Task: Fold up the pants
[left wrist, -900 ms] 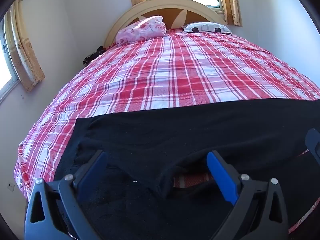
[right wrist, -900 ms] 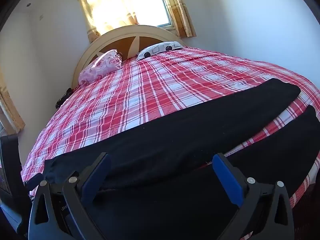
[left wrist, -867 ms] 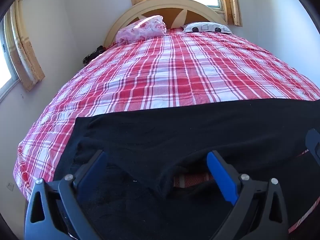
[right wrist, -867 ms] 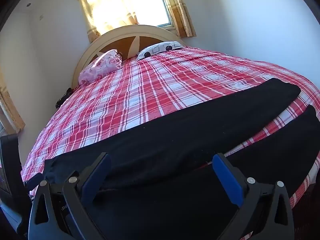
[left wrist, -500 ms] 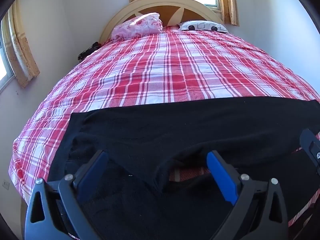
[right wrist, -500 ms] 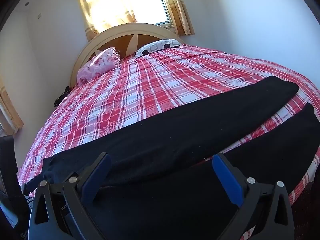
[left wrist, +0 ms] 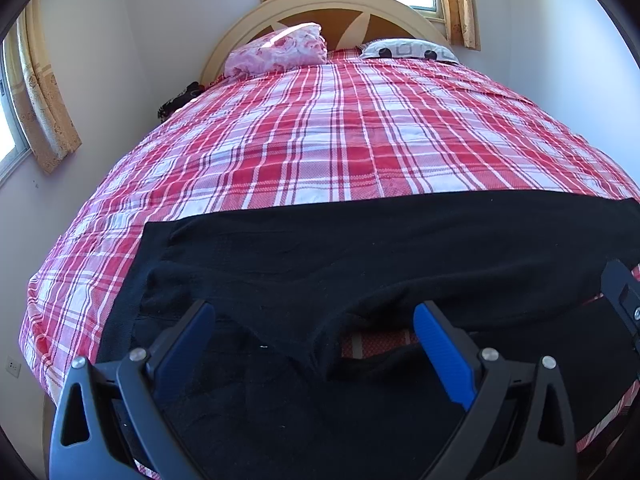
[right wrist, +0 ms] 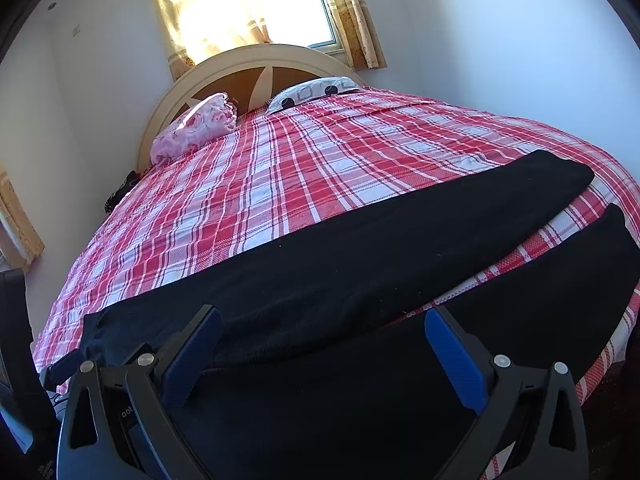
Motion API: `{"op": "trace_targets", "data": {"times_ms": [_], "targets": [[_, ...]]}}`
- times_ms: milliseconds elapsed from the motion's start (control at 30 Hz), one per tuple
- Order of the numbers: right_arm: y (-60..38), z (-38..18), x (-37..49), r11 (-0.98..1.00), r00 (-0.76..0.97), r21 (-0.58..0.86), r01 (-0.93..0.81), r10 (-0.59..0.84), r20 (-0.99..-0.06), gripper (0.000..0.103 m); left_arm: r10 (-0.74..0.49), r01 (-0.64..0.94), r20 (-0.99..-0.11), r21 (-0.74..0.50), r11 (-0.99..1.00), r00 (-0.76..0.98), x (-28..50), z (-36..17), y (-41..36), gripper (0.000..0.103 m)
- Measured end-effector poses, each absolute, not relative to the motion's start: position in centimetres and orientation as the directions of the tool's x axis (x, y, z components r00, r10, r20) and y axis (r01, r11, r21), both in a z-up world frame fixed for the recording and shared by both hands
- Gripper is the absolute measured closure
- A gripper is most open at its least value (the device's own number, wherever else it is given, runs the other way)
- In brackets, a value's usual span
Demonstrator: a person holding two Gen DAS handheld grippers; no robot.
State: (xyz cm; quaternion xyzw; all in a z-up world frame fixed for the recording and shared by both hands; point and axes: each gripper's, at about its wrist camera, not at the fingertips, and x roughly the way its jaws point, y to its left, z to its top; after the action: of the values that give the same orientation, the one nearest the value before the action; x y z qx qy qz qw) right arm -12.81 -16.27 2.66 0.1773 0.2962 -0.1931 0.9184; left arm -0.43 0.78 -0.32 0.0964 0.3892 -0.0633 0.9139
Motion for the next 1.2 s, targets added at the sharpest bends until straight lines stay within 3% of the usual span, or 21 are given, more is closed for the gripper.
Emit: {"op": "trace_targets", "data": {"times_ms": [1200], "targets": [[-16.53,2.20,-12.61,0.854,0.733,0.216,0.473,-0.245,-0.635,0.001,-0.036,0.191,-0.730,0.131,0.973,0.683,-0.53,-0.52,0.80,0.001]]}}
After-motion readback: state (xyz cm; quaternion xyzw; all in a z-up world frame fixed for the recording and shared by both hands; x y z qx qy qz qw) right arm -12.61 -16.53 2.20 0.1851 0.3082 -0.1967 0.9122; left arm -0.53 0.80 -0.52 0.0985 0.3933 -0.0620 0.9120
